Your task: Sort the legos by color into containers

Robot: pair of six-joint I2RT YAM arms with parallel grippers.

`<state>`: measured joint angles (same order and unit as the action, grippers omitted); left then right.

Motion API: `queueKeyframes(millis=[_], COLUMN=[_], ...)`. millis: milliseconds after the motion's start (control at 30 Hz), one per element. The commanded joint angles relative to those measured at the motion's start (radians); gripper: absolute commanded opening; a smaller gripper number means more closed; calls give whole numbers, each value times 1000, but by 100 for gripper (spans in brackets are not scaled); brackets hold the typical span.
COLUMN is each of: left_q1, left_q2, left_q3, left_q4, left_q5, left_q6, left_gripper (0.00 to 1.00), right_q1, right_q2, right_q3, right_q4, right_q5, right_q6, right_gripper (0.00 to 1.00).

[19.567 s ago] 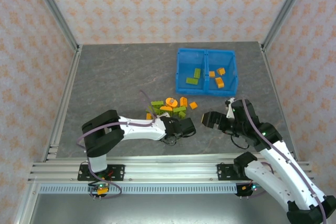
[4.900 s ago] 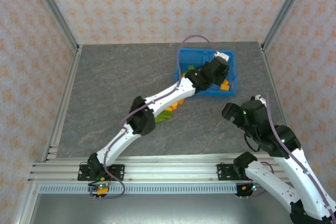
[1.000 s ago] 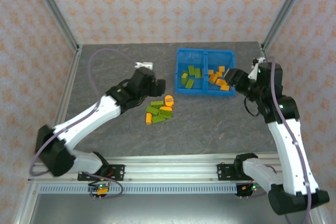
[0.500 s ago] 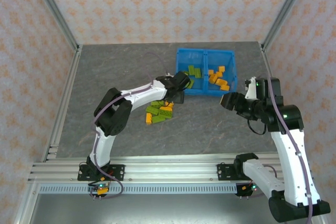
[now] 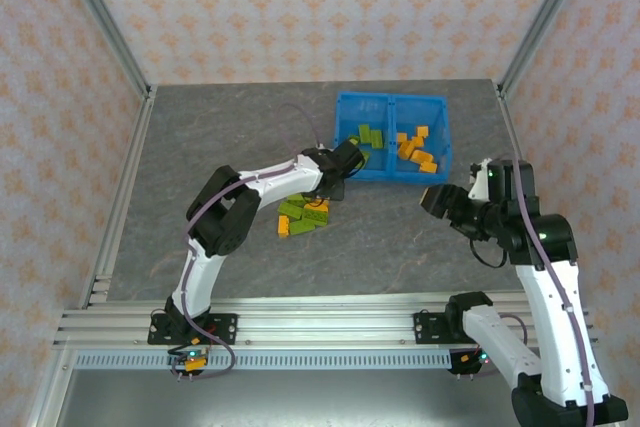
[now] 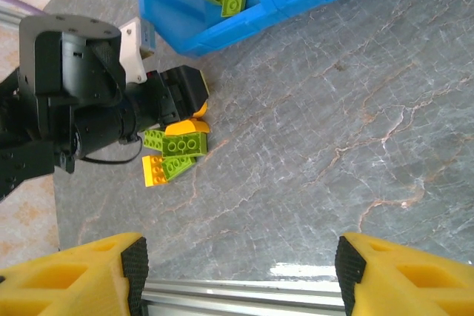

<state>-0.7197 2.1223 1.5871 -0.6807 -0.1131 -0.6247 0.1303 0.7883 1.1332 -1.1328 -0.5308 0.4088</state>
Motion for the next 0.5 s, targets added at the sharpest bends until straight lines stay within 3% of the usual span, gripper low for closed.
queueKeyframes(millis=[0,100,300,467], left_q1=[2,1,-11,-50], left_q2=[-17,-53,-221,-317], left_q3=[-53,-79,-66,43], left_q4=[-10,11,-5,46], left_q5=[2,7,40,73], left_q6=[4,16,50,129], left_gripper=[48,38,38,37], right_q1=[5,5,5,4], right_q2=[1,0,-4,-5], right_q3=[-3,2,4,27], right_q4=[66,73,90,103], right_q5=[7,25,37,58], right_q6=[59,78,120,150], right_gripper=[69,69,69,69])
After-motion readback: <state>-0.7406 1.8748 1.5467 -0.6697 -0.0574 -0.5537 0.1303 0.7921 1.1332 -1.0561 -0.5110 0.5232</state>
